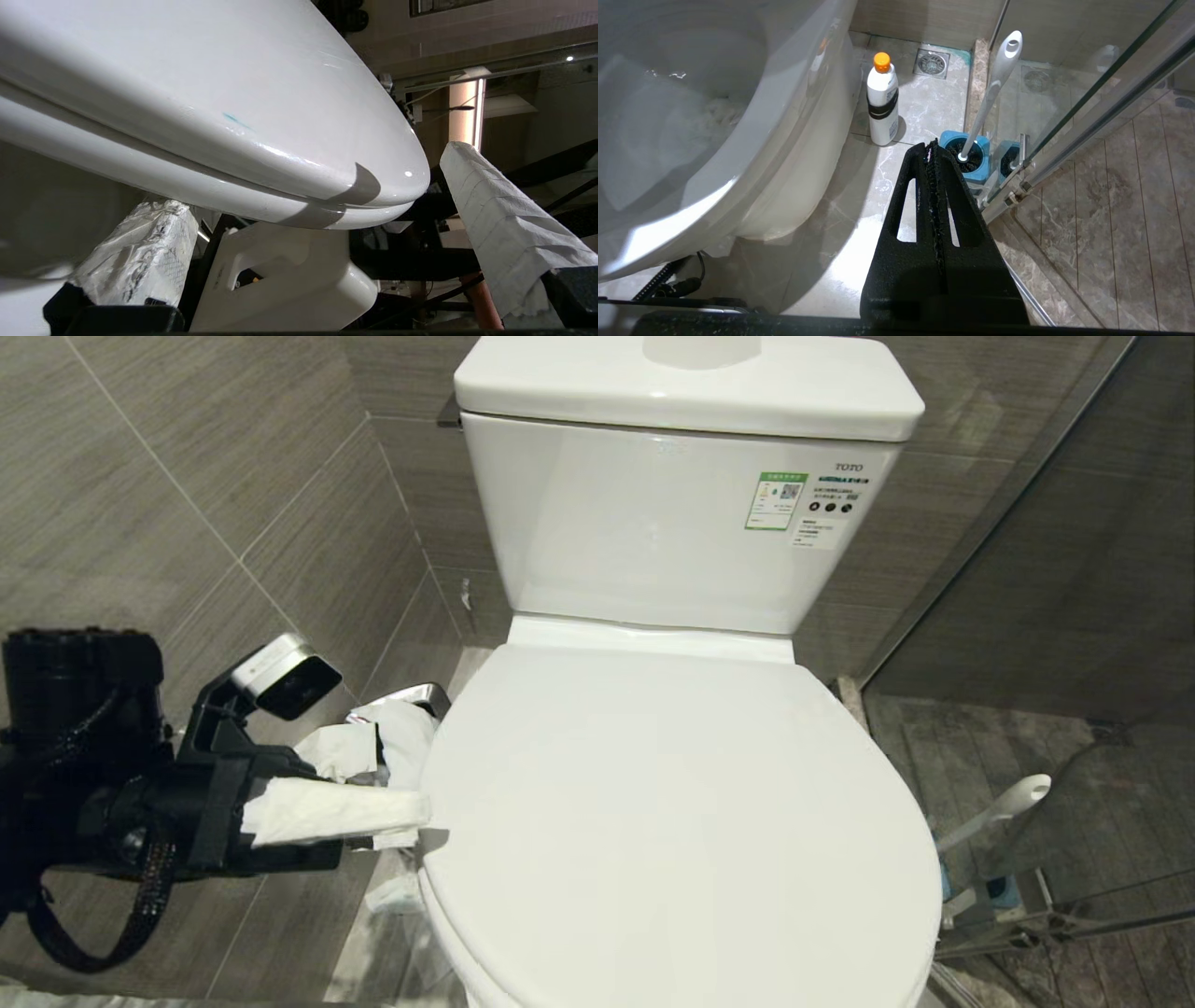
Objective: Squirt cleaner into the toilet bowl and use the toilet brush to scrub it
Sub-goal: Use the left hand to lift the toilet lid slightly
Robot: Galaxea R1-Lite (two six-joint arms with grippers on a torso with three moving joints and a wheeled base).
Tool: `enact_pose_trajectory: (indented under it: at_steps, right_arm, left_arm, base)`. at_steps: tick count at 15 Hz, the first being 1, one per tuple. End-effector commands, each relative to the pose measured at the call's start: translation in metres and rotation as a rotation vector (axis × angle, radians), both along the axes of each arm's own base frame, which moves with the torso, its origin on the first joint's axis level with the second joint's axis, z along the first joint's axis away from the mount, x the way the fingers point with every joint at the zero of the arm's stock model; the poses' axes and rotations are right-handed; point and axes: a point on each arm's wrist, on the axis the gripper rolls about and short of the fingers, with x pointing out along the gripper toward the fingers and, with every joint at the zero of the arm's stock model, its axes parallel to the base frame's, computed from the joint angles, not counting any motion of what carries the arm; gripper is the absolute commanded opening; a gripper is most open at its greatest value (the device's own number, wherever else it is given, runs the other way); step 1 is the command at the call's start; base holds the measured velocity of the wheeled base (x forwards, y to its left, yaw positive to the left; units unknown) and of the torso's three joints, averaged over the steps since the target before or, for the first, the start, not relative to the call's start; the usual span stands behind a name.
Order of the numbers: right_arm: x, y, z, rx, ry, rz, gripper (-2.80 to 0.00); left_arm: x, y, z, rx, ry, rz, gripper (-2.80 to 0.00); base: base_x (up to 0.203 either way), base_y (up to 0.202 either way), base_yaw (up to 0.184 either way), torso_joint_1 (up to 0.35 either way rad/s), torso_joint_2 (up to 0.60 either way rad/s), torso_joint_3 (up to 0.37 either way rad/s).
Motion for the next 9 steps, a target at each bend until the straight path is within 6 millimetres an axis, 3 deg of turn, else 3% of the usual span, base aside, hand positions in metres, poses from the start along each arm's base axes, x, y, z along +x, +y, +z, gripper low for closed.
enact_pose_trajectory:
  at_steps: [1,9]
  right_arm:
    - [0.0,0.0,0.0,0.0,0.002,0.0,-2.8]
    - [0.0,0.0,0.0,0.0,0.002,0.0,-2.8]
  left_arm:
    - [0.003,-0.001,0.013,-0.013,-0.021,-0.003,0.0]
    - [0.013,0.002,0.037,-0.03,-0.086,0.019,0.0]
  base:
    - [0.0,0.0,0.0,0.0,0.0,0.0]
    - [0.0,0.0,0.0,0.0,0.0,0.0]
